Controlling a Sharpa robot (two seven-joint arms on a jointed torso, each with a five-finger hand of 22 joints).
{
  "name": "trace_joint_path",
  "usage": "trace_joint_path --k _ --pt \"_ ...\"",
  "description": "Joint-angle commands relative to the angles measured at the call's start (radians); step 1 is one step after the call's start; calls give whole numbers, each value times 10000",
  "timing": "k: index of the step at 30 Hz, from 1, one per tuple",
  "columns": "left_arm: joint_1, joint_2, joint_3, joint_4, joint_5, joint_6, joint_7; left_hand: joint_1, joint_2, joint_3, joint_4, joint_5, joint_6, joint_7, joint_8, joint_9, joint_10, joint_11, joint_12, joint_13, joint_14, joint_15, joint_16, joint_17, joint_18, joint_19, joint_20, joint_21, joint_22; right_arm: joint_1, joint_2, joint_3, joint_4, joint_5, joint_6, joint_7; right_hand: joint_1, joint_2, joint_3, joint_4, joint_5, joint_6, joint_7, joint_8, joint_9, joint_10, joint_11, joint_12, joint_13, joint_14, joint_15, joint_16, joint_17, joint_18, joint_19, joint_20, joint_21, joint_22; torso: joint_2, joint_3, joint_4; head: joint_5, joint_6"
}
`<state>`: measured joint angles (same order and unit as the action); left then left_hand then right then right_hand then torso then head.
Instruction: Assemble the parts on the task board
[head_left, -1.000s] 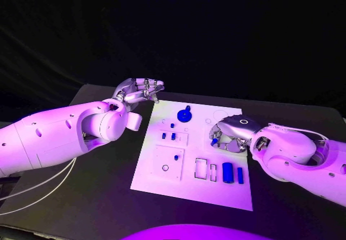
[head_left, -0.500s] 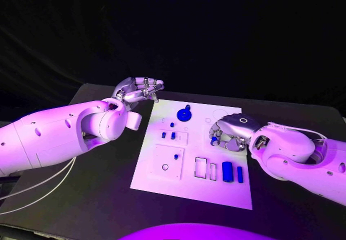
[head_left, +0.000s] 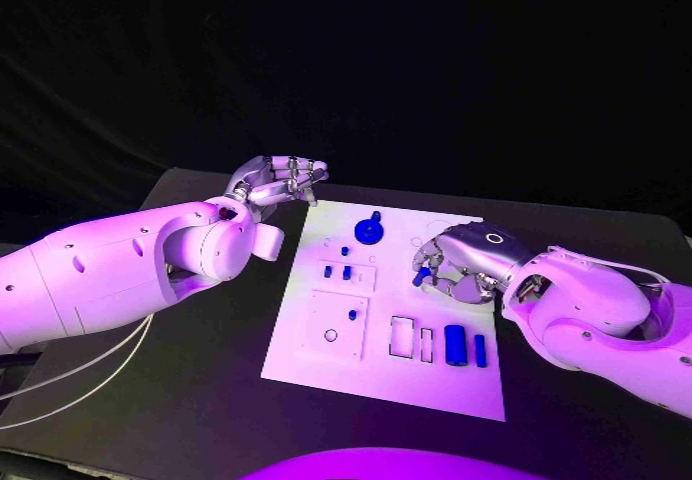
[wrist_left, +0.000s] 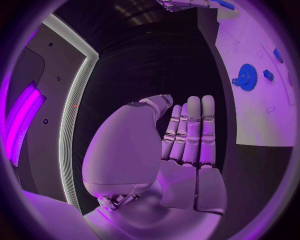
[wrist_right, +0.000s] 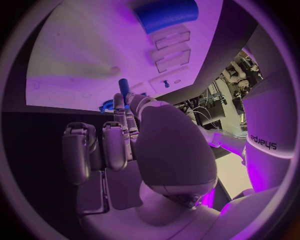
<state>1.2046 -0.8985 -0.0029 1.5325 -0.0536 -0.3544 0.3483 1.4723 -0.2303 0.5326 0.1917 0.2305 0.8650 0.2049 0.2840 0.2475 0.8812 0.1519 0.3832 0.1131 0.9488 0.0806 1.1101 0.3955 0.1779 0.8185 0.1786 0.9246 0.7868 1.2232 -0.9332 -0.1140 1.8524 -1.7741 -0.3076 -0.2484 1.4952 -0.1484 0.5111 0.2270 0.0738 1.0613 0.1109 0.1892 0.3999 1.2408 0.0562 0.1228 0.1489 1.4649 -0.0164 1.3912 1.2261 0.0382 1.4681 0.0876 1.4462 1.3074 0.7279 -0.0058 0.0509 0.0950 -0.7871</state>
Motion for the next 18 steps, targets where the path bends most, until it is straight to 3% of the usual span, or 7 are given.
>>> trace_joint_path --k 1,11,18 --pt "10 43 6 -15 35 58 39 -49 23 61 26 29 50 14 8 13 -60 5 59 -13 -64 2 -53 -9 64 60 -18 -44 -17 25 -20 13 261 171 -722 117 -53 -81 102 -39 60 10 90 370 524 103 -2 -72 2 408 -41 48 13 -117 560 -49 61 2162 -1 -3 -3 26 6" --pt "8 113 5 -76 36 78 31 -49 23 61 26 29 50 14 8 13 -60 5 59 -13 -64 2 -53 -9 64 60 -18 -44 -17 -63 666 19 701 638 -1053 475 -117 -164 254 -155 122 2 115 401 575 127 11 -120 4 408 -34 54 13 -113 554 -43 41 2160 1 -16 -3 85 -4" --pt "8 176 5 -105 36 94 26 -38 31 71 18 29 50 15 9 17 -76 6 62 -17 -62 1 -57 -18 65 67 -19 -52 -22 -444 1633 -42 431 682 -1046 760 -151 -175 315 -200 166 -7 125 411 595 134 18 -141 5 410 -28 61 22 -103 537 -39 -2 2145 20 -16 8 148 -11"
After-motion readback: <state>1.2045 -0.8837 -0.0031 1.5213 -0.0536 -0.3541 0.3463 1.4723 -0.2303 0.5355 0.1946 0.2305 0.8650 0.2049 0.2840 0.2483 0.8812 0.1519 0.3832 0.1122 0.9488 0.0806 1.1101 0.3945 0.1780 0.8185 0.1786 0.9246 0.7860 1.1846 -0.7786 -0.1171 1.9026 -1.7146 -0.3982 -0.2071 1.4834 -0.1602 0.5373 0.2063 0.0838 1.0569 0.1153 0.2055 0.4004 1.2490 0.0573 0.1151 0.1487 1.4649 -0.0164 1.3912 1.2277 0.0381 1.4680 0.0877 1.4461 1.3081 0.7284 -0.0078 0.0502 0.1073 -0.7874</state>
